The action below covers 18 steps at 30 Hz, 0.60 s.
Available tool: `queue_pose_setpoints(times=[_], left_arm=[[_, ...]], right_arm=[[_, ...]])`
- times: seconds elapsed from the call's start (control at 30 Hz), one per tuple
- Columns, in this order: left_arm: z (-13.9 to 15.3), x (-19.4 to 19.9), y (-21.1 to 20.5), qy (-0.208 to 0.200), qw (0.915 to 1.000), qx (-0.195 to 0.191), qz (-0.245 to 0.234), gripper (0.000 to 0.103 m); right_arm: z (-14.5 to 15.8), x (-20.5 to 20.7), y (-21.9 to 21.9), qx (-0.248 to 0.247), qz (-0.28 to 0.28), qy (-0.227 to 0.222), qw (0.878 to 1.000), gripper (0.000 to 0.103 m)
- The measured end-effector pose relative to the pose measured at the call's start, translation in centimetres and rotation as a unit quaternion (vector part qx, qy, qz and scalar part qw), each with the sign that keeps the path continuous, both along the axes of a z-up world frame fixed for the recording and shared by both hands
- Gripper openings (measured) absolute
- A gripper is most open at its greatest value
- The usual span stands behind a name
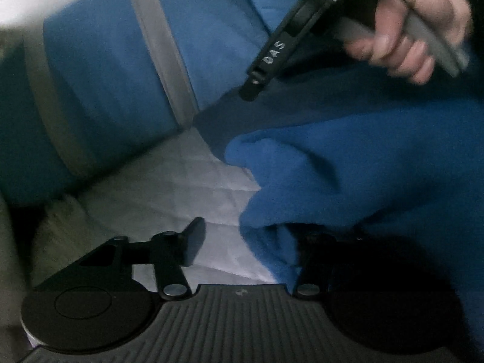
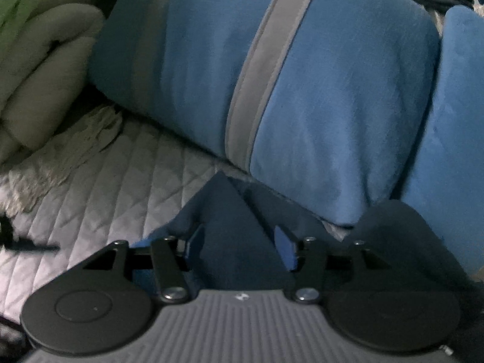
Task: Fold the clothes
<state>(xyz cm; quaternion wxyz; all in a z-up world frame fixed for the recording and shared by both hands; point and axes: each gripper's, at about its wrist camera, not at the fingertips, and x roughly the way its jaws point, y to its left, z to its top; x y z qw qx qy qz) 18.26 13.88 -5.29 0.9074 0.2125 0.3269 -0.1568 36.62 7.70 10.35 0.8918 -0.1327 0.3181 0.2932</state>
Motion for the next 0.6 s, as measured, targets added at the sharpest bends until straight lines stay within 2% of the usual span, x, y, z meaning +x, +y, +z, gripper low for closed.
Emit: queue_pose_setpoints(times=[0.13,0.37,0.47,0.5,0.6], left_arm=[[-0.1,0.1,0.3,0.017,0.9991,-0.039,0.003,0.034],[-0.1,-0.1,0.2,0.036,0.9976,-0.059,0.006,0.025],[0.1,0.0,0.4,0.044,0.9962,-0.074,0.016,0.021],[0.1,-0.1,0.4,0.046,0.9956,-0.079,0.02,0.019],[0.5,-0.4,0.8,0.052,0.9929,-0.098,0.042,0.015]], right_arm=[[-1.1,2.4,2.4,-0.001,0.004,0.011,1.0,0.065],[-2.8,5.2,5.7,0.002,0.005,0.024,1.0,0.064],[-3.5,5.3,6.7,-0.027,0.013,0.013,0.999,0.03],[-3.8,5.3,7.1,-0.036,0.016,0.009,0.999,0.004],[-3.8,5.1,7.0,-0.045,-0.001,-0.012,0.999,0.003]])
